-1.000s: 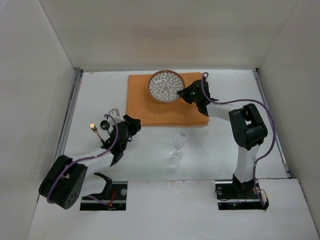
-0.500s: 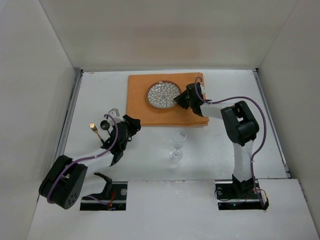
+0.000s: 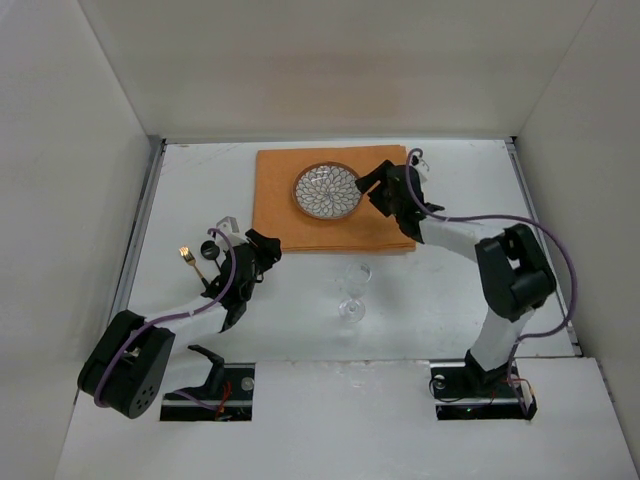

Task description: Set the dinner table for one person

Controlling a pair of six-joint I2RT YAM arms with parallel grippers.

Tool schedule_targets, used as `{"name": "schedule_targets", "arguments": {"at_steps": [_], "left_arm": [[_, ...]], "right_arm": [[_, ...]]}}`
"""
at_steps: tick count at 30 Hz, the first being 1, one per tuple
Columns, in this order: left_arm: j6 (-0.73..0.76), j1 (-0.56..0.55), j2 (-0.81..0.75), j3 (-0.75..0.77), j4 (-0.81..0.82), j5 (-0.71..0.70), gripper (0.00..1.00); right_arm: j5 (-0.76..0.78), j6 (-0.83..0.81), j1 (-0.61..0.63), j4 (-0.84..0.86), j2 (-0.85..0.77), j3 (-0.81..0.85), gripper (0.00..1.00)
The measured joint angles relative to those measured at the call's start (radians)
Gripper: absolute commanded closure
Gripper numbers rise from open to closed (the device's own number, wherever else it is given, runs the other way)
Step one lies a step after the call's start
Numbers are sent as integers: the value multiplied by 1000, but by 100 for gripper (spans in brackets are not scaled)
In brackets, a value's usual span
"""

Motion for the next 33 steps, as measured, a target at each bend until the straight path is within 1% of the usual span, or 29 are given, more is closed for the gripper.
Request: {"name": "schedule_targets", "arguments": {"at_steps": [3, 4, 9, 10, 11, 12, 13, 15, 17, 19, 20, 21, 23, 27, 33], "left_arm": [[-1, 0, 0, 0, 0, 0, 55], [-1, 0, 0, 0, 0, 0, 55], [-1, -1, 0, 0, 0, 0, 55], [-1, -2, 0, 0, 0, -1, 55], [-1, -2, 0, 0, 0, -1, 55], [-1, -2, 0, 0, 0, -1, 55], [-1, -3, 0, 0, 0, -2, 55], [-1, -6, 0, 0, 0, -4, 55], [-1, -9, 0, 0, 0, -4, 55], [-1, -14, 0, 0, 0, -4, 55], [0, -18, 0, 0, 0, -5, 55], [0, -22, 0, 0, 0, -6, 55], [0, -27, 0, 0, 0, -8, 55], [0, -35, 0, 0, 0, -8, 55], [0, -34, -12, 0, 0, -11, 54]], "right_arm": [[37, -50, 0, 8, -128, -80, 24], [45, -68, 0, 9, -170, -109, 29], [58, -190, 0, -12, -418, -267, 70], [58, -223, 2, -29, -479, -286, 80], [60, -254, 7, -55, -536, -296, 87], [62, -289, 17, -87, -596, -297, 91], [66, -320, 31, -116, -650, -294, 92], [72, -387, 76, -192, -752, -274, 92], [78, -451, 135, -280, -829, -235, 86], [78, -507, 203, -378, -879, -182, 76], [73, -533, 241, -433, -893, -148, 67], [68, -552, 274, -479, -899, -115, 61], [57, -592, 345, -573, -894, -45, 53], [53, -649, 456, -723, -846, 67, 47], [72, -697, 529, -895, -745, 118, 43]]}}
